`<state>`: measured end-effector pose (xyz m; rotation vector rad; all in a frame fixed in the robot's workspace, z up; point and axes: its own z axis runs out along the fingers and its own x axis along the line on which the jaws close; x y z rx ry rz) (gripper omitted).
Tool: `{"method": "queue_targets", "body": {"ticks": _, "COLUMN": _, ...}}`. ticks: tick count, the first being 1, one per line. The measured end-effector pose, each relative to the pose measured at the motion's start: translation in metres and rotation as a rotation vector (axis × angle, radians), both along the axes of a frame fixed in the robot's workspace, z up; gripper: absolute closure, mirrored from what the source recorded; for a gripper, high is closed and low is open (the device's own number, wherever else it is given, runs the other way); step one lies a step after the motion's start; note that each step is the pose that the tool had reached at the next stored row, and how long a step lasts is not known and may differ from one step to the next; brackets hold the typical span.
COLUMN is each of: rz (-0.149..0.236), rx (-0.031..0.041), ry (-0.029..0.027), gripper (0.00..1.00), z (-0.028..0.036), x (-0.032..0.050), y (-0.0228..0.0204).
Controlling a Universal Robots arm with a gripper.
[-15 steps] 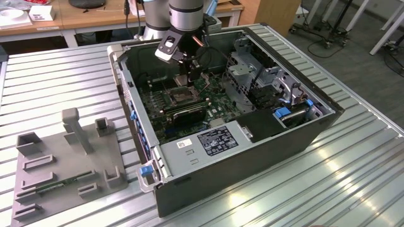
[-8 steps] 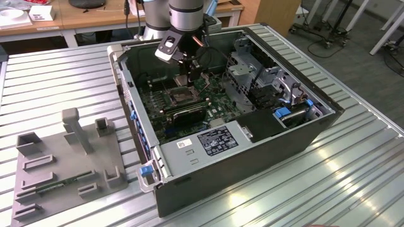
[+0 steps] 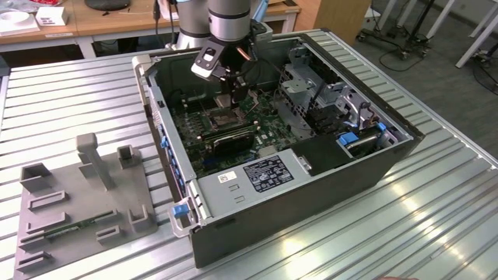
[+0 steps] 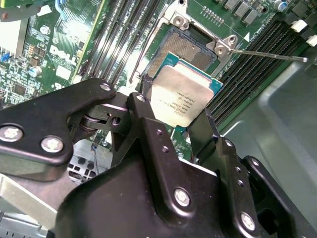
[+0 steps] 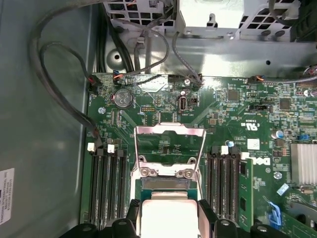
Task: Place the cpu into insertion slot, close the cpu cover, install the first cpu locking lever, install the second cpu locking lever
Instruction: 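Place the cpu into insertion slot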
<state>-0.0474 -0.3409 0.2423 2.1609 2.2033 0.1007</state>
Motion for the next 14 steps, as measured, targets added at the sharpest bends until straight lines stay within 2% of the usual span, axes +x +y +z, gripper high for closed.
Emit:
{"method": "queue_targets", "body": {"ticks": 8, "rz": 0.000, "rx": 0.0001, "ry": 0.0000, "gripper": 0.46, "z": -0.0143, "x": 0.0000, "y": 0.0000}}
{"method": "queue_targets", "body": {"ticks": 14, "rz": 0.000, "rx": -0.0001, "ry": 0.0000, "gripper": 0.46, "z": -0.0188, "x": 0.0000, "y": 0.0012}}
